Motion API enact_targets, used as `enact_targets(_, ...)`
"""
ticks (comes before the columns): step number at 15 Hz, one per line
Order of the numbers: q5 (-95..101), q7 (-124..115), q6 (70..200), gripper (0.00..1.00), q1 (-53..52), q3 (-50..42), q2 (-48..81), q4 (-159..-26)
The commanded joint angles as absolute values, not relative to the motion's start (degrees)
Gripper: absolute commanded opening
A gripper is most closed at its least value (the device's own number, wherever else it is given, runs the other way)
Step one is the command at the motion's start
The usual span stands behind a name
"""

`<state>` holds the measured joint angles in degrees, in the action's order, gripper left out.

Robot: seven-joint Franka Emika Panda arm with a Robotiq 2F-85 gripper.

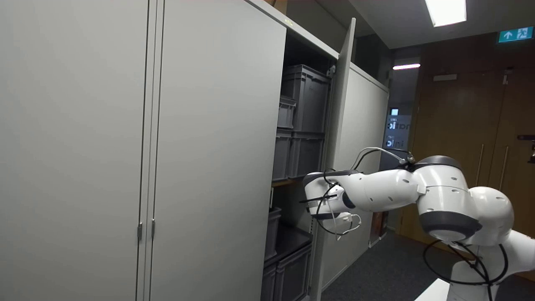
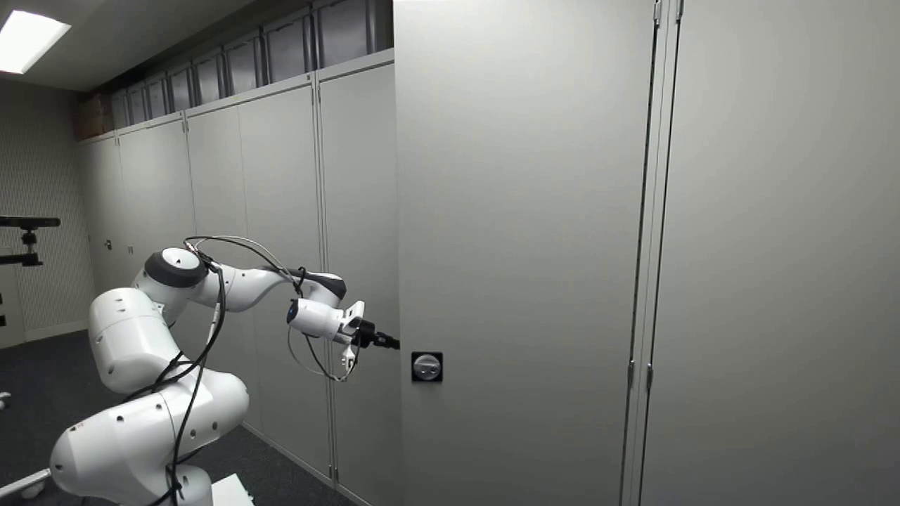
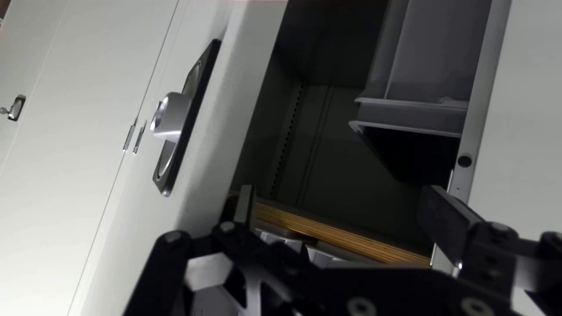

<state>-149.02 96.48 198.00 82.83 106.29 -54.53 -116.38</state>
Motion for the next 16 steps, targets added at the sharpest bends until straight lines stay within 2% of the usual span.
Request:
enact_targets(1, -149.0, 95.5, 198.0, 1.00, 81.3, 103.6, -55.6, -120.4)
enact_targets(16, -149.0, 90.6, 198.1, 1.00, 77.7, 100.1, -56.5, -128.3)
